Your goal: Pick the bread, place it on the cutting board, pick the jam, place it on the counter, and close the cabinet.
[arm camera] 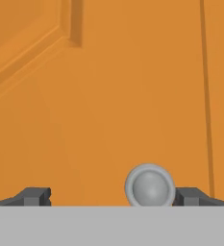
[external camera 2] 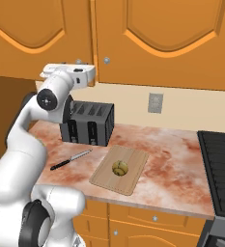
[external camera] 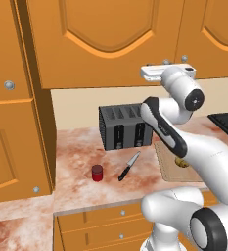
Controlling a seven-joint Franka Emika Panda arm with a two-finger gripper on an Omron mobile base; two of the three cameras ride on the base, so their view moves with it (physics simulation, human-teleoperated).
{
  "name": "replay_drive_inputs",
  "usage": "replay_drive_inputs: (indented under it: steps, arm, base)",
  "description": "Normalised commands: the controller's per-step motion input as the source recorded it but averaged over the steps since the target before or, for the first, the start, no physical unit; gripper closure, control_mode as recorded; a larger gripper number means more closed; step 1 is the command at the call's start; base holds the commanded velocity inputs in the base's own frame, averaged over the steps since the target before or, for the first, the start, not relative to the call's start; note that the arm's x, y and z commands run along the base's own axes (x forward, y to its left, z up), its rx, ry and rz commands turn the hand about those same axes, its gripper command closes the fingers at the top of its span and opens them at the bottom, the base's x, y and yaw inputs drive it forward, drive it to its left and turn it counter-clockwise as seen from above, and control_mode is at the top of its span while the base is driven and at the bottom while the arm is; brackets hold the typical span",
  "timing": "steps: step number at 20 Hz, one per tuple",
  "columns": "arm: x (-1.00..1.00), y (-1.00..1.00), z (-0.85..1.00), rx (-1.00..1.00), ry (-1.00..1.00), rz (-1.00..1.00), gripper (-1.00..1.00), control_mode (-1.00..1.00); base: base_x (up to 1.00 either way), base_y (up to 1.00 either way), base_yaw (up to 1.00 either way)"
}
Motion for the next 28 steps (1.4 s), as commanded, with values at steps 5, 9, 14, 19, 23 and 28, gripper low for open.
replay_drive_inputs:
  steps: [5, 9, 14, 19, 23, 28]
  arm:
    - [0.30, 0.00, -0.07, 0.00, 0.00, 0.01, -1.00, -1.00]
    - [0.31, 0.00, -0.08, 0.00, 0.00, 0.01, -1.00, -1.00]
    - [0.34, 0.00, -0.09, 0.00, 0.00, 0.00, -1.00, -1.00]
    - [0.32, 0.00, -0.10, 0.00, 0.00, 0.00, -1.00, -1.00]
    - [0.33, 0.00, -0.07, 0.00, 0.00, 0.00, -1.00, -1.00]
    - [0.32, 0.00, -0.06, 0.00, 0.00, 0.00, -1.00, -1.00]
  base:
    - [0.00, 0.00, 0.00]
    - [0.00, 0.00, 0.00]
    - [0.00, 0.00, 0.00]
    - [0.00, 0.00, 0.00]
    - [0.00, 0.00, 0.00]
    - [0.00, 0.00, 0.00]
